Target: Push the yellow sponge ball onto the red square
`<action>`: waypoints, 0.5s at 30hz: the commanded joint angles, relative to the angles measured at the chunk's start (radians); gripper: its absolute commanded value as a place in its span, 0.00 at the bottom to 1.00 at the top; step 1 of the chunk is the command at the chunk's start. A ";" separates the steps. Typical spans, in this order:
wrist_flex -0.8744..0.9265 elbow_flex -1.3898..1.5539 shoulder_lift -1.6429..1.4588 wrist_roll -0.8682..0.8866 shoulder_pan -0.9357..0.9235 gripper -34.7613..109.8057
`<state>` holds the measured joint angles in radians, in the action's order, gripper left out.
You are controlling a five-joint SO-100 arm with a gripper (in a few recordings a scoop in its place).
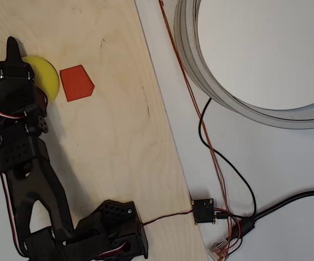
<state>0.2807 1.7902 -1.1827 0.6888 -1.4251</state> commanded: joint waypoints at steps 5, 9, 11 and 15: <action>0.003 0.064 -0.107 -0.037 -0.028 0.37; 0.005 0.066 -0.135 -0.057 -0.032 0.37; 0.005 0.063 -0.147 -0.072 -0.038 0.37; 0.005 0.038 -0.164 -0.107 -0.048 0.37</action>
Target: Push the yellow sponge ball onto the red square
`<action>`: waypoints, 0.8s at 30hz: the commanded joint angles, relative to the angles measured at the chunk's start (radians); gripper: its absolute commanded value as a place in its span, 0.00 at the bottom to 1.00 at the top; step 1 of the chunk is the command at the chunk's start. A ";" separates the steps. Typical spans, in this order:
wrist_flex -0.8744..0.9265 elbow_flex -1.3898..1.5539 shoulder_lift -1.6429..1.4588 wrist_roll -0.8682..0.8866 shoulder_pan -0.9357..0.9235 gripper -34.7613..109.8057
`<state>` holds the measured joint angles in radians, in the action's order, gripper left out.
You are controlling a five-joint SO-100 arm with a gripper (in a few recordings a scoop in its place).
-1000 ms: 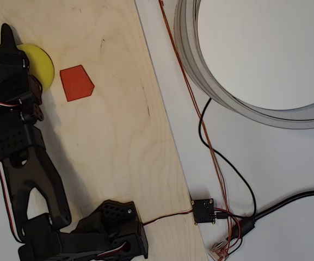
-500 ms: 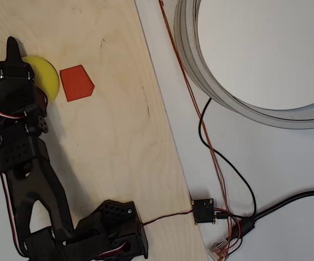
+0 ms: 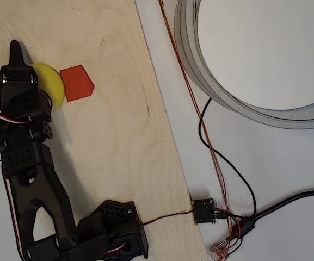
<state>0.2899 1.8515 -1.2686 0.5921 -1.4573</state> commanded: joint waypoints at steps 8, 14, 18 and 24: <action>-0.006 -0.074 -0.104 0.017 0.028 0.37; -0.008 -0.048 -0.147 0.127 0.107 0.38; -0.061 0.054 -0.204 0.164 0.143 0.38; -0.133 0.224 -0.288 0.178 0.147 0.38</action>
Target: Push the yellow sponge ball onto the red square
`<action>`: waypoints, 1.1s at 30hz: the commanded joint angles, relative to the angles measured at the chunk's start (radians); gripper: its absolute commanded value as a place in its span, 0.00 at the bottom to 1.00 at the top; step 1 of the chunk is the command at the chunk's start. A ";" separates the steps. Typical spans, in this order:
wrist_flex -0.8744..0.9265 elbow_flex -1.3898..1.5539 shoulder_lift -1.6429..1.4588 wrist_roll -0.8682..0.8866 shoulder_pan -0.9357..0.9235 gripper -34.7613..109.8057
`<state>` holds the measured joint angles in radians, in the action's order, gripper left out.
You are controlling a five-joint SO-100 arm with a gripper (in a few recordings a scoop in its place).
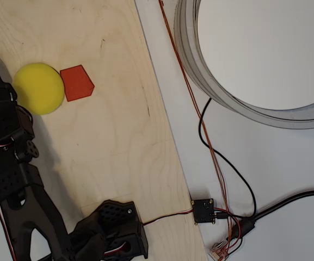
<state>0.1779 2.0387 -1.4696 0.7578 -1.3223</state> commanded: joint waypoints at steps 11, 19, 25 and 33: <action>-0.021 0.164 -0.190 0.006 0.021 0.38; -0.044 0.238 -0.196 0.006 0.017 0.38; -0.066 0.285 -0.201 0.005 0.011 0.38; -0.155 0.370 -0.196 -0.012 -0.003 0.38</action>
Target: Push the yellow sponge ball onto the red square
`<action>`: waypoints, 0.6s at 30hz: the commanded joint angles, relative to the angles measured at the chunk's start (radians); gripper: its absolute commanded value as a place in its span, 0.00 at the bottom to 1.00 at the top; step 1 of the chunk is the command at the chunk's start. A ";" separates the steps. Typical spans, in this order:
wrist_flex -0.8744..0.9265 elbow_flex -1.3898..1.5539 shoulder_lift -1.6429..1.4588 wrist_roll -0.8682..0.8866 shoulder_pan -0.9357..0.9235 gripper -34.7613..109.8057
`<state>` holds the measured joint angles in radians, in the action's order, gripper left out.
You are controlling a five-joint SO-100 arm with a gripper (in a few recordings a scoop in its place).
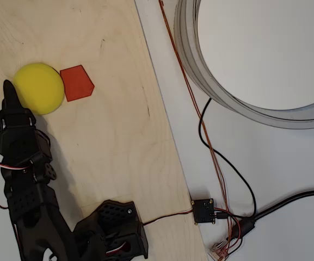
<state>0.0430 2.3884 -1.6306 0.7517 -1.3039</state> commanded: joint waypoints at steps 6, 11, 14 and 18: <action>-0.026 0.043 -0.046 -0.031 -0.043 0.38; -0.026 0.043 -0.038 -0.048 -0.074 0.37; -0.026 0.046 -0.032 -0.061 -0.091 0.37; -0.026 0.049 -0.026 -0.074 -0.112 0.37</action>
<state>0.0138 2.4252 -1.6368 0.6765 -1.3760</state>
